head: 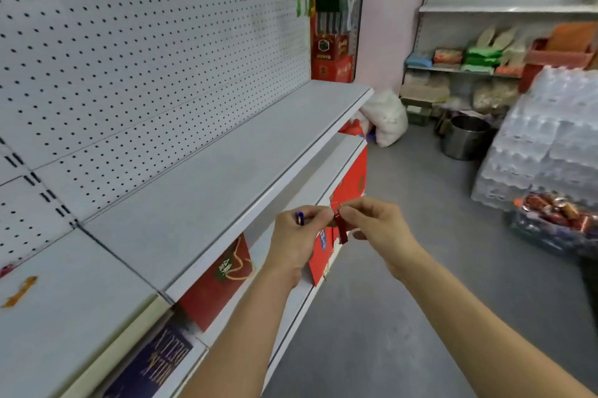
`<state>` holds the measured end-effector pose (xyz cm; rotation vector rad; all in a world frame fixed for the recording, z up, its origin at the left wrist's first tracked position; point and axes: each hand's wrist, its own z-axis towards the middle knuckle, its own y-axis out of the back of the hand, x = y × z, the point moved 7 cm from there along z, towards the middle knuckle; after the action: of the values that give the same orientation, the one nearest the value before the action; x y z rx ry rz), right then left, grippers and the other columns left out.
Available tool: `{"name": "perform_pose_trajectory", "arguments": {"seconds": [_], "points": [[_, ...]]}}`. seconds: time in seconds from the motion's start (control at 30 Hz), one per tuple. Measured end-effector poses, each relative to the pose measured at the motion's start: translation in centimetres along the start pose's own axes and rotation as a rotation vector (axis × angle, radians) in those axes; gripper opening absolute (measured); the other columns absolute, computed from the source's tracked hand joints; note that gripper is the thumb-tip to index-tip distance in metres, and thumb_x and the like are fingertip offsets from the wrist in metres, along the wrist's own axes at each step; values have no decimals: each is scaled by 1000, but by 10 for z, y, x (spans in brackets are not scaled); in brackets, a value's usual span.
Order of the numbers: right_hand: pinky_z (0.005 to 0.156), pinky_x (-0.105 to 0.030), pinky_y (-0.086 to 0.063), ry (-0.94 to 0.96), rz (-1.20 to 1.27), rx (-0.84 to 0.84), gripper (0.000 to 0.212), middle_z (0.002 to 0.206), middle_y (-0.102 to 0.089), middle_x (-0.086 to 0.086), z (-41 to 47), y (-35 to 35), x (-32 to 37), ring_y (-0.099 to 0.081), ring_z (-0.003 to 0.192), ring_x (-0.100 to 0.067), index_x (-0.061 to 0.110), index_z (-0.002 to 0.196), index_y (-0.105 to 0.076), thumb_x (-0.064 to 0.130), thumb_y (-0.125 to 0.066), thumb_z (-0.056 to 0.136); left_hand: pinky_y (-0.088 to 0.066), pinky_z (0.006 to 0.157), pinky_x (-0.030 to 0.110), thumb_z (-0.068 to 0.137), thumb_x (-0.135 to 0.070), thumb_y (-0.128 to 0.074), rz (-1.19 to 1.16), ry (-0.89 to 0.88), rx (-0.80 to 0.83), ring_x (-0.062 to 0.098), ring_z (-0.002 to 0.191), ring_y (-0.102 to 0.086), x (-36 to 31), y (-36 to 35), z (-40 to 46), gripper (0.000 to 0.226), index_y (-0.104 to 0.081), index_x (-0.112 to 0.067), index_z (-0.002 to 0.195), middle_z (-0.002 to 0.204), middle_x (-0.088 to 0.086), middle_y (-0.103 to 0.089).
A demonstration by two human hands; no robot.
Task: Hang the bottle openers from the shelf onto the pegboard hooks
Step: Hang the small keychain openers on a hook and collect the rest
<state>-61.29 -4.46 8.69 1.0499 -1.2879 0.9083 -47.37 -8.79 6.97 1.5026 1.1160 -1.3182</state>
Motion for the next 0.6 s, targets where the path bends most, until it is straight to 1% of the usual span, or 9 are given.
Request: {"name": "perform_pose_trajectory", "arguments": {"seconds": [0.1,0.17,0.23,0.27,0.33,0.4,0.5,0.53,0.6], "points": [[53,-16,-48,-10,-6,-38,12,71,-73,3,25,30,-4,-65,59,-6,3,89,-70,9,-60,91,-29,38,9,92,-17,-63,44,-27,48,0,32,-40,-9,-30,28,17,-74,-5,96,39,-15,-50],[54,-18,-48,-24,7,-63,12,71,-71,1,45,49,-7,-63,59,-7,4,89,-70,10,-60,91,-30,39,8,91,-18,-63,60,-36,72,-1,33,-43,-13,-49,50,15,-73,-7,95,39,-15,-50],[57,-23,-49,-30,-1,-75,12,73,-70,-3,68,67,-10,-62,61,-10,4,89,-71,11,-61,91,-29,40,13,90,-20,-64,58,-46,85,2,35,-37,-14,-67,76,14,-74,-11,92,42,-13,-49],[59,-26,-49,-25,-4,-78,12,74,-69,-5,82,76,-11,-61,62,-12,4,89,-71,11,-61,90,-27,40,16,90,-21,-65,47,-46,95,7,37,-31,-14,-76,89,13,-75,-13,89,45,-8,-47],[61,-27,-48,-6,-16,-87,11,74,-69,-6,113,92,-11,-60,64,-12,5,86,-71,10,-62,90,-22,40,19,89,-24,-65,28,-41,121,12,40,-23,-15,-93,120,13,-75,-16,84,56,10,-41],[63,-26,-49,11,-32,-91,12,76,-70,-7,148,105,-10,-61,67,-11,8,85,-71,12,-62,90,-22,39,19,89,-25,-64,21,-41,131,12,40,-23,-18,-107,154,15,-73,-14,83,67,17,-47],[65,-25,-50,36,-22,-73,12,82,-73,-8,204,120,-4,-64,71,-11,11,85,-72,14,-62,91,-21,42,20,91,-28,-61,-53,-21,124,12,40,-25,-28,-122,209,21,-67,-8,88,79,18,-55],[66,-26,-50,39,-13,-67,12,82,-73,-8,225,124,-1,-65,72,-12,10,86,-71,14,-61,91,-22,43,23,93,-32,-58,-83,-5,96,12,41,-26,-32,-125,229,25,-64,-7,92,80,18,-59],[67,-28,-50,45,-9,-52,12,82,-74,-7,263,131,5,-67,73,-13,9,87,-71,13,-61,92,-25,46,26,98,-41,-48,-185,62,35,13,42,-32,-37,-129,266,34,-57,-8,98,77,13,-67]]}}
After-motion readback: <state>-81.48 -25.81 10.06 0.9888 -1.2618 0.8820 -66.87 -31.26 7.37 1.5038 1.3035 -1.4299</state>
